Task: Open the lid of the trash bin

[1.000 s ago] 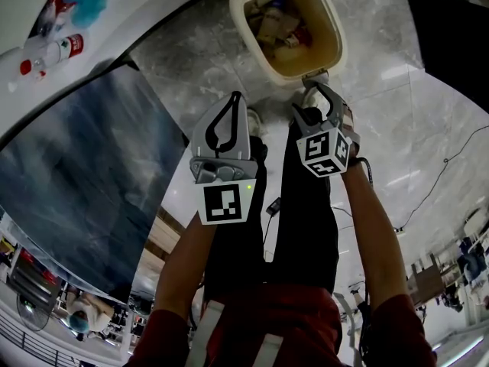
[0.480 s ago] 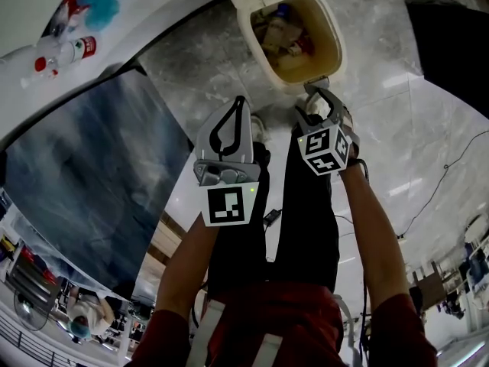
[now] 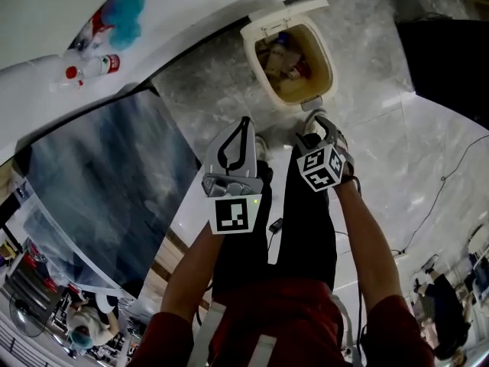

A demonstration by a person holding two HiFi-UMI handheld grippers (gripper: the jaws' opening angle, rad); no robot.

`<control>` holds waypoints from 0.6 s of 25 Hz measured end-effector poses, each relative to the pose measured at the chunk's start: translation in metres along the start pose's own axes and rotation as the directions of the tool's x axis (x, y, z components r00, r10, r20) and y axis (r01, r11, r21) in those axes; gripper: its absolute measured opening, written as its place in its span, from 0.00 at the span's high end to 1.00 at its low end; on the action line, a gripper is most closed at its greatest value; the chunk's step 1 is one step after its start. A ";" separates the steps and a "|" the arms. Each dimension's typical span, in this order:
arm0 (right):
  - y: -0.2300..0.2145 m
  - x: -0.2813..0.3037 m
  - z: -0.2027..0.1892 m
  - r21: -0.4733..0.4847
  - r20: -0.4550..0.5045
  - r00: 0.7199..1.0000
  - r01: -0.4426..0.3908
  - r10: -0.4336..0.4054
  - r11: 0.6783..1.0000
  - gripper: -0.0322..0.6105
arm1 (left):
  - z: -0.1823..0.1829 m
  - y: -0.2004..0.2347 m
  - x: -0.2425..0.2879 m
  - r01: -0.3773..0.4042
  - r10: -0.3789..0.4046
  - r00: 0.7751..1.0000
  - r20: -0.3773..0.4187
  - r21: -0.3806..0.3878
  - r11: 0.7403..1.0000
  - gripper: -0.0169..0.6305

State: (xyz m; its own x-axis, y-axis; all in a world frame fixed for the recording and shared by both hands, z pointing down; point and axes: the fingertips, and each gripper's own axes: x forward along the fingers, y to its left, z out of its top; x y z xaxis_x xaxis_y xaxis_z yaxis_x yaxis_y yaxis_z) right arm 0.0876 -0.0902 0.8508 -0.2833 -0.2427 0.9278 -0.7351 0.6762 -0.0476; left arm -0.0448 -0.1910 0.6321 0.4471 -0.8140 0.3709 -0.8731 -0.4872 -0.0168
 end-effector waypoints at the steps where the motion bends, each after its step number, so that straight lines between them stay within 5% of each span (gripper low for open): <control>1: 0.002 -0.006 0.000 0.006 0.002 1.000 -0.001 0.001 1.000 0.52 | 0.005 0.001 -0.003 -0.003 0.003 1.000 0.006 -0.001 1.000 0.96; 8: 0.025 -0.064 0.002 0.052 0.028 1.000 0.007 -0.009 0.999 0.52 | 0.050 0.003 -0.034 -0.022 0.023 0.999 0.049 -0.026 0.999 0.97; 15: 0.027 -0.135 0.049 0.151 0.182 0.979 0.063 -0.091 0.986 0.53 | 0.101 0.011 -0.066 -0.050 0.057 0.991 0.120 -0.059 0.997 0.97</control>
State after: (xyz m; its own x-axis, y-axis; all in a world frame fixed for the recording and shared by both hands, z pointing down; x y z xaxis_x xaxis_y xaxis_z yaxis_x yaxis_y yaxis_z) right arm 0.0763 -0.0731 0.7062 -0.3227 -0.4256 0.8454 -0.8364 0.5464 -0.0442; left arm -0.0647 -0.1745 0.5134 0.4168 -0.8725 0.2552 -0.9044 -0.4262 0.0198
